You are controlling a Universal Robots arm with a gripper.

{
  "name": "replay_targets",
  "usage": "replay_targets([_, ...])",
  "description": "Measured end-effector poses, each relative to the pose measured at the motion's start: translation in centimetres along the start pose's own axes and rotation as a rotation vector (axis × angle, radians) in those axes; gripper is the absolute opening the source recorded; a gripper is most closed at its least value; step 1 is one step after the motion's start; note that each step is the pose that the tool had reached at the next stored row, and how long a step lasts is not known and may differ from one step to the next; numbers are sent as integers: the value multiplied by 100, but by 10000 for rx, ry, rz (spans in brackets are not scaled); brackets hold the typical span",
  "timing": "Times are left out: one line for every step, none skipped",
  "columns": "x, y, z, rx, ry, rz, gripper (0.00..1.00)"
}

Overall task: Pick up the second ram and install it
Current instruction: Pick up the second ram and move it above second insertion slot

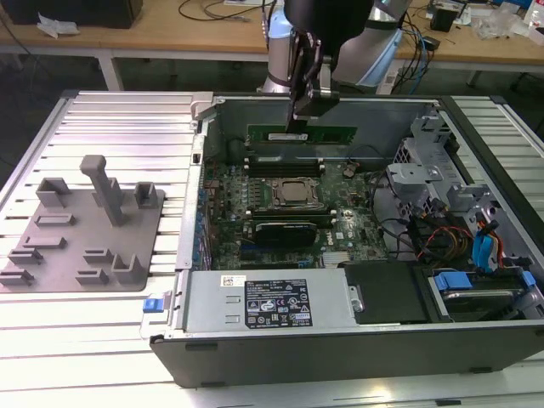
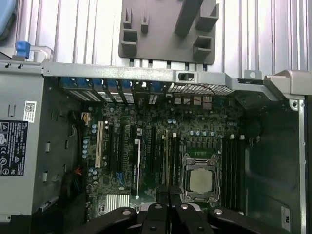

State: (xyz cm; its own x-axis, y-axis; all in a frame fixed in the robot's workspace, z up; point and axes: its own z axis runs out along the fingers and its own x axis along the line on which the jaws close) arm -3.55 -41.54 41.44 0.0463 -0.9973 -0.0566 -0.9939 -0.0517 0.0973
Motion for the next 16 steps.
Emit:
replay_targets([-2,-1,11,-1,-1,-29,9])
replay_targets([-4,-2,22,-2,1,-53,9])
replay_targets([-6,-3,37,-3,4,-77,9])
replay_targets([-6,-5,52,-5,8,-92,9])
replay_targets([-6,-11,110,-5,8,-114,9])
replay_targets([-6,-15,143,-6,8,-119,9])
replay_targets([-6,-20,181,-6,10,-122,9])
replay_targets([-6,-22,195,-7,11,-125,9])
replay_targets([-6,-24,207,-7,11,-129,9])
replay_targets([-6,-28,242,-6,9,-138,9])
replay_targets([-6,-31,276,-7,11,-145,9])
replay_targets([-6,-33,293,-7,11,-146,9])
replay_targets([-5,-36,308,-7,11,-145,9])
replay_targets([-4,-41,324,-7,11,-146,9])
replay_targets([-3,-48,338,-7,10,-147,9])
replay_targets([-1,-65,369,-7,9,-147,9])
